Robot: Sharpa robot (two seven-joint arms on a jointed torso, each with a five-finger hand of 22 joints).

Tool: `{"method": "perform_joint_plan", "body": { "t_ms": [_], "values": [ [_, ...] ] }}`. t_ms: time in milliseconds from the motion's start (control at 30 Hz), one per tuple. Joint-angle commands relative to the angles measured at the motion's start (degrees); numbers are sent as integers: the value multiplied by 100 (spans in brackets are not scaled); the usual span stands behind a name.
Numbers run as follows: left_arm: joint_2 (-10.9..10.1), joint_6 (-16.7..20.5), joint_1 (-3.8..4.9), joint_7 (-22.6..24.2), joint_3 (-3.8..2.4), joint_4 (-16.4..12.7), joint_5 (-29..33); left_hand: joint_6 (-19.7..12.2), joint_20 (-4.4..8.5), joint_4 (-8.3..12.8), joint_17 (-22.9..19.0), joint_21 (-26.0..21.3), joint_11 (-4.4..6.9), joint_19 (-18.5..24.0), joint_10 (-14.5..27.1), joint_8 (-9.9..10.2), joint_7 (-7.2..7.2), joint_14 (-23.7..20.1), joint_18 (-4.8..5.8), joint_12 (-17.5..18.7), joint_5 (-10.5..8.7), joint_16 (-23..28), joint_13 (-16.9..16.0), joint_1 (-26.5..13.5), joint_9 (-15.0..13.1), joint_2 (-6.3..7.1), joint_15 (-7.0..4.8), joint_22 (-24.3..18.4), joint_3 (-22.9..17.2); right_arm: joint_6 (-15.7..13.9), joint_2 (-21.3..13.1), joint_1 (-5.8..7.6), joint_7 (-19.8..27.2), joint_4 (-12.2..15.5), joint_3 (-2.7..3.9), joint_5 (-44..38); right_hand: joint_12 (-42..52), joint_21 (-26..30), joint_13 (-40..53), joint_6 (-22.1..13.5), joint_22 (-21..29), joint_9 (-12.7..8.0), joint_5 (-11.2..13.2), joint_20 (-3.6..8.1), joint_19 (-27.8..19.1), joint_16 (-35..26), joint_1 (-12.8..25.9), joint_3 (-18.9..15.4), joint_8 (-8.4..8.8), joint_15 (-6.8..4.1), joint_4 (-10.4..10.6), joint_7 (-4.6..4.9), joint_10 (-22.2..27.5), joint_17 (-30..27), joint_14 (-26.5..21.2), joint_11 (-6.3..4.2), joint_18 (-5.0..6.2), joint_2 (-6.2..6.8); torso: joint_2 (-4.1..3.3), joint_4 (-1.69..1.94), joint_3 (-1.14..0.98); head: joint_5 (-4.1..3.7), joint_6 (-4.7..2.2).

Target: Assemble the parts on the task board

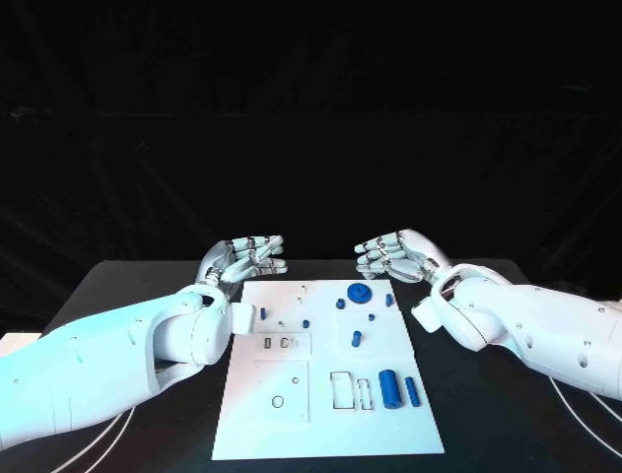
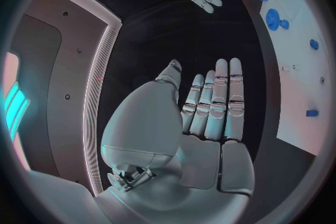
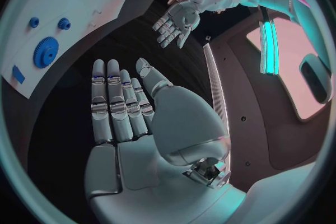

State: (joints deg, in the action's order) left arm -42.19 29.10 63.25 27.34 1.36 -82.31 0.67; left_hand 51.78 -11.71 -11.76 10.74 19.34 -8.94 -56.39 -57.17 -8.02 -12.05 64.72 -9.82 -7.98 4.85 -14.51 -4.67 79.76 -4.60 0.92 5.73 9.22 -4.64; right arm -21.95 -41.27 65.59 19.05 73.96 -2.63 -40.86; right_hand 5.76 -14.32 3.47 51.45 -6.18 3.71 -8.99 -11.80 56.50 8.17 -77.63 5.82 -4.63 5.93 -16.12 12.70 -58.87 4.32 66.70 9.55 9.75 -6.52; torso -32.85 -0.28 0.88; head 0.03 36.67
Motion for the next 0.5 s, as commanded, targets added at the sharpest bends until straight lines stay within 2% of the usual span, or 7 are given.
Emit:
{"method": "perform_joint_plan", "body": {
  "t_ms": [33, 133, 300, 433, 500],
  "values": [
    [-117, -129, 24, -59, -16, -226, -47, 539, 233, 120, 479, 388, 182, -782, -697, -29, 127, 812, -66, -5, 27, -287, -42, 90, -3, -14, -242, 165, -17, -202, -34, 46, -391, 57, 24, -1670, -96, -589, 10, 443, -259, 10, -21, 335, 695, 187, -56, 172, 48, -286, -33, -98, -506, 156, 968, -185, 71, 212, -170, 31, 14, -40, -48],
    [-230, -138, 31, -84, -36, -481, -2, 556, 254, 121, 625, 451, 184, -829, -722, 17, 125, 867, -58, 65, 25, -337, -37, 73, 14, -5, -257, 203, -12, -137, -64, 95, -647, 78, 51, -2059, -149, -827, 15, 491, -391, 9, -38, 418, 806, 242, -7, 185, 75, -354, -16, -139, -604, 255, 1213, -233, 59, 261, -252, 61, 27, -62, -91],
    [-417, -140, 48, -132, -74, -925, 91, 550, 242, 126, 745, 460, 162, -760, -708, 76, 108, 748, -41, 148, 26, -303, -32, 54, 33, 3, -228, 220, -2, 43, -100, 238, -1068, 72, 73, -2624, -173, -1312, 29, 597, -661, 13, -59, 568, 1072, 475, 54, 203, 79, -505, -14, -218, -832, 523, 1741, -331, 63, 321, -408, 130, 78, -128, -152],
    [-546, -155, 63, -163, -95, -1208, 122, 550, 239, 129, 784, 467, 156, -744, -705, 92, 103, 726, -40, 171, 26, -300, -32, 51, 37, 4, -222, 228, 0, 292, -97, 349, -1400, 91, 79, -3176, -187, -1674, 35, 684, -866, 14, -110, 658, 1240, 805, 124, 227, 79, -595, -5, -280, -981, 812, 1978, -401, 63, 353, -508, 173, 97, -168, -171],
    [-600, -167, 67, -175, -101, -1331, 166, 544, 237, 133, 812, 476, 152, -741, -698, 104, 99, 723, -40, 187, 25, -306, -32, 50, 40, 4, -221, 235, 1, 482, -74, 399, -1609, 99, 80, -3452, -209, -1800, 30, 714, -948, 12, -271, 683, 1204, 954, 152, 265, 86, -604, -13, -292, -987, 958, 1970, -414, 57, 384, -564, 196, 103, -181, -177]
  ]
}}
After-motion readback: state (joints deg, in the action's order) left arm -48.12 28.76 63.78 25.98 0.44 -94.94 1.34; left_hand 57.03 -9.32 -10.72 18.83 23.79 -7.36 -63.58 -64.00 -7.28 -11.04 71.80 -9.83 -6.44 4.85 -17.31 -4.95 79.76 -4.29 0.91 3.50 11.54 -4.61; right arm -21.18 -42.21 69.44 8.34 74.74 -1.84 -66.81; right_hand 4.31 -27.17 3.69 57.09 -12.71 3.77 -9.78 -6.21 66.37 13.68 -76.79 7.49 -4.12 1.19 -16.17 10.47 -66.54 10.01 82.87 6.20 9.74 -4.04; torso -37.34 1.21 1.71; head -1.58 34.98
